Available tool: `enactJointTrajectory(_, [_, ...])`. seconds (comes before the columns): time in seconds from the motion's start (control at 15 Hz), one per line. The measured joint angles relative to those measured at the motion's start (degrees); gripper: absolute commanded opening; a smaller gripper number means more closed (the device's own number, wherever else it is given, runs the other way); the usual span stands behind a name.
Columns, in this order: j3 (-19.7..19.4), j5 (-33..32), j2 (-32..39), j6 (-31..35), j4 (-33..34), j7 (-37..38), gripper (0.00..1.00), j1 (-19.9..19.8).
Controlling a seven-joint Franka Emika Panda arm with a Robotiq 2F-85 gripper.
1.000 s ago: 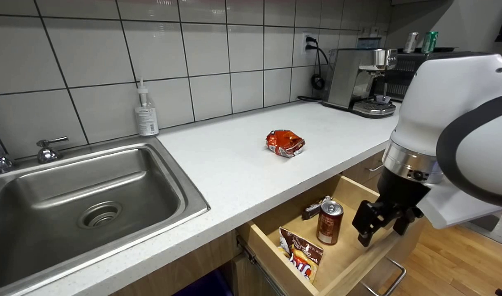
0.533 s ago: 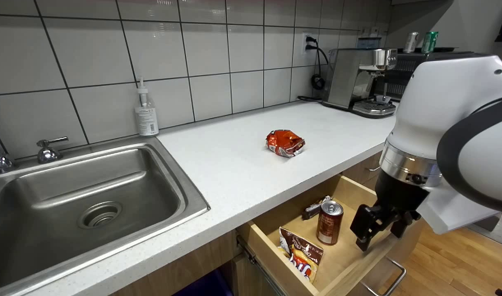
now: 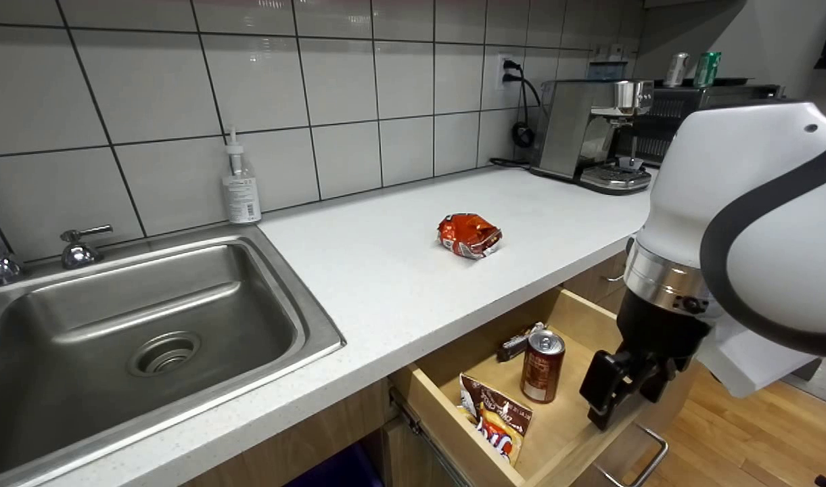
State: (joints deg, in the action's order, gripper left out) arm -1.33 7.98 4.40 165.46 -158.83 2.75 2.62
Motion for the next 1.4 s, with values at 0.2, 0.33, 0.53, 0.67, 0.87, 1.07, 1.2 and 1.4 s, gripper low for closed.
enactJointTrajectory(0.2, [0.6,1.0,0.0,-0.1,0.0,-1.3,1.0,-0.2])
enactJointTrajectory(0.33, [0.6,1.0,0.0,-0.1,0.0,-1.3,1.0,-0.3])
enactJointTrajectory(0.53, [0.7,1.0,0.0,-0.1,0.0,-1.4,1.0,-0.3])
enactJointTrajectory(0.67, [0.7,1.0,0.0,-0.1,0.0,-1.4,1.0,-0.3])
enactJointTrajectory(0.87, [0.7,1.0,0.1,0.0,0.0,-1.4,1.0,-0.3])
enactJointTrajectory(1.07, [0.8,0.8,-0.1,0.2,0.1,-1.4,1.0,-0.3])
enactJointTrajectory(1.2, [0.8,0.6,-0.3,0.2,0.1,-1.4,1.0,-0.3])
enactJointTrajectory(1.4, [1.0,0.7,-0.5,0.2,0.1,-1.4,1.0,-0.2])
